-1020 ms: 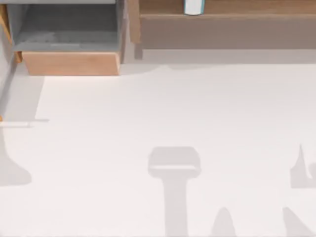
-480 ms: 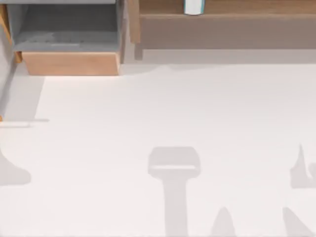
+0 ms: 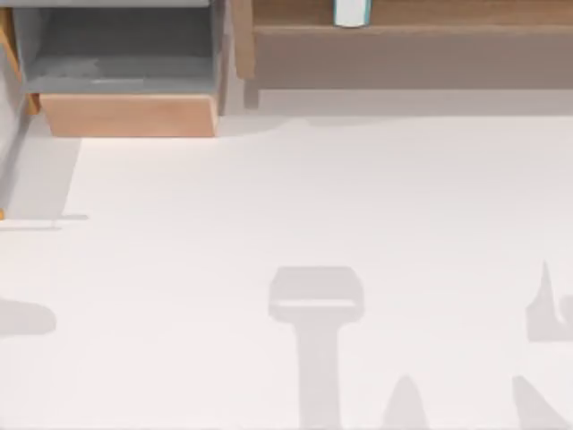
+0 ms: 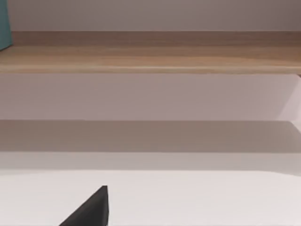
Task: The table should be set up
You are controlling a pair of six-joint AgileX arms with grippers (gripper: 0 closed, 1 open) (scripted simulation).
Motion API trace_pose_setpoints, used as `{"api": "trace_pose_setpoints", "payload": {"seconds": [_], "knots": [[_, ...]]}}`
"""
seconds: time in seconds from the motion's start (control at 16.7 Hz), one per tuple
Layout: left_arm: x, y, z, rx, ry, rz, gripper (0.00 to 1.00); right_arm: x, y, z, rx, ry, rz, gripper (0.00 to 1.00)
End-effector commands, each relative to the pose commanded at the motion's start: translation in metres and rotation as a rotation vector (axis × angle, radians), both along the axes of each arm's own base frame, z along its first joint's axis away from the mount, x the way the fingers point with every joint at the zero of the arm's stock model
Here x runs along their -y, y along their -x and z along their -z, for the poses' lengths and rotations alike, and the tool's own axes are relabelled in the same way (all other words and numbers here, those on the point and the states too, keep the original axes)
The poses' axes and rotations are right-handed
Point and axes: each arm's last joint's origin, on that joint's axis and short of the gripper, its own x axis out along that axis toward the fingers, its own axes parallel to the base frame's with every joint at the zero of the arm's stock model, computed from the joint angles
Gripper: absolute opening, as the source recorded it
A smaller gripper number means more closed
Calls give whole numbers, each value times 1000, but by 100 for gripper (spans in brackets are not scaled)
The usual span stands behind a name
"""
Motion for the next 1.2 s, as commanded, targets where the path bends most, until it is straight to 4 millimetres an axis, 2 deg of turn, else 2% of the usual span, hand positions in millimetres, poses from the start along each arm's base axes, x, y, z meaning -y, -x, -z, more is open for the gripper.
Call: {"api": "trace_pose_setpoints", "payload": {"seconds": [0.54,0.66,1.02,1.2], "knots": [[0,-1,0,-1,1,-1,0,0,0,0,0,0,0,100],[0,-10,1,-3,2,2,0,0,0,0,0,0,0,100],[0,-57,0,0,0,-2,0,0,0,0,0,0,0,100],[1,-63,0,-1,0,-1,0,0,0,0,0,0,0,100]]}}
